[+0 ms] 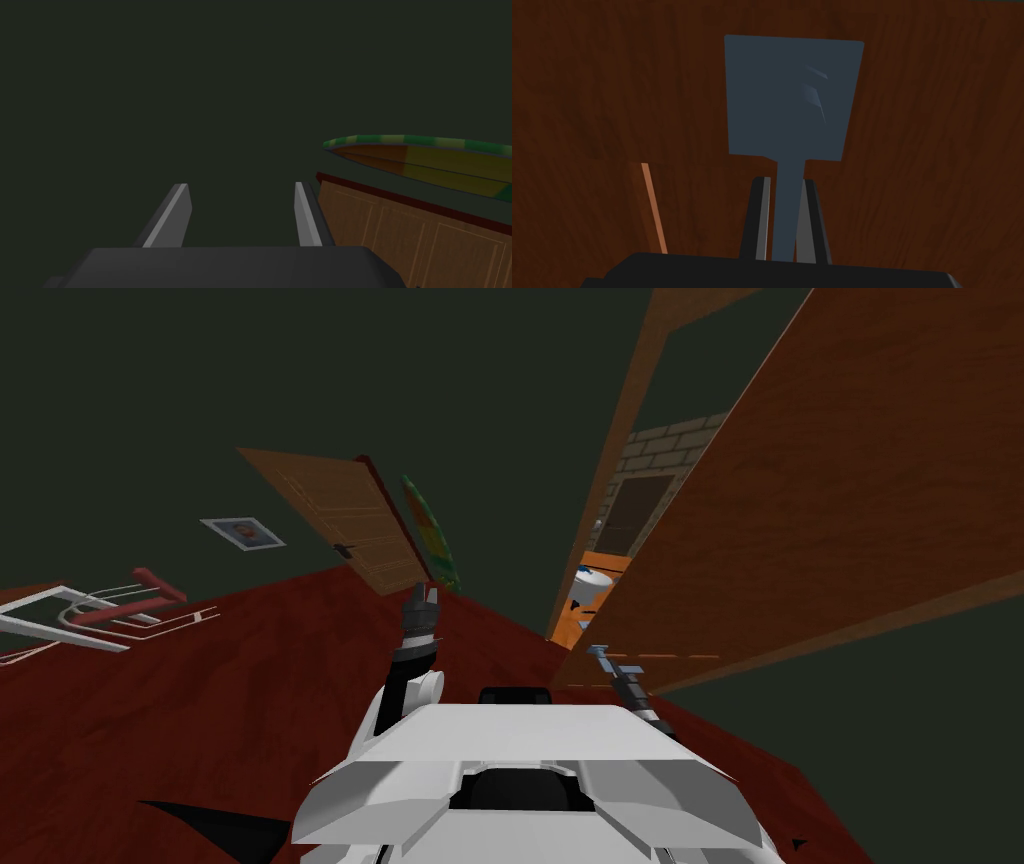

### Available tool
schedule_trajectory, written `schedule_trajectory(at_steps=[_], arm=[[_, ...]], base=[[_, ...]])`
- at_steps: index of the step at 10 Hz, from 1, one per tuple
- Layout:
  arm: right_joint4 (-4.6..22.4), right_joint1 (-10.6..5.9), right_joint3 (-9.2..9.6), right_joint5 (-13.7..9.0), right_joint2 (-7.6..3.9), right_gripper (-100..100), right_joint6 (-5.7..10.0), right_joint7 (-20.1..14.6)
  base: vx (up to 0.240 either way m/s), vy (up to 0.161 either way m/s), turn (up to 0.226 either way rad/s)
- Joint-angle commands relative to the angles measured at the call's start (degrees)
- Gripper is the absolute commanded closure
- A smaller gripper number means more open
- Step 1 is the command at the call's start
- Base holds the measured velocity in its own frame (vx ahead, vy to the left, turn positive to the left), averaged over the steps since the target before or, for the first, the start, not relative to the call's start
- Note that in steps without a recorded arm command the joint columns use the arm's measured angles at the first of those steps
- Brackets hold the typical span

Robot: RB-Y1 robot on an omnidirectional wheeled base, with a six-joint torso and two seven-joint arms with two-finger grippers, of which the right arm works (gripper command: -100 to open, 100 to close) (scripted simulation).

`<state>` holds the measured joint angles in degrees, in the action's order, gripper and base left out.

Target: Pull the door open

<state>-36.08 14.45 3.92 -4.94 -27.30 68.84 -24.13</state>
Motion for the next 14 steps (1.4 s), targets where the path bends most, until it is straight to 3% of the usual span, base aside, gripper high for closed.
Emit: schedule_trajectory(at_steps=[1,7,8,14], arm=[[0.7,0.53,0.23,0.1,-0.11,100,1.23,-0.2],[2.8,1.21,0.63,0.2,-0.64,100,4.54,-0.8],[3.7,0.4,0.67,0.2,-0.47,100,4.57,-0.8],[4.3,-4.72,1.87,-1.2,1.16,100,-0.29,1.5]], base=[[-0.229,-0.07,0.223],[-0.218,-0.073,0.185],[-0.102,-0.018,0.031],[-0.206,-0.057,0.113]])
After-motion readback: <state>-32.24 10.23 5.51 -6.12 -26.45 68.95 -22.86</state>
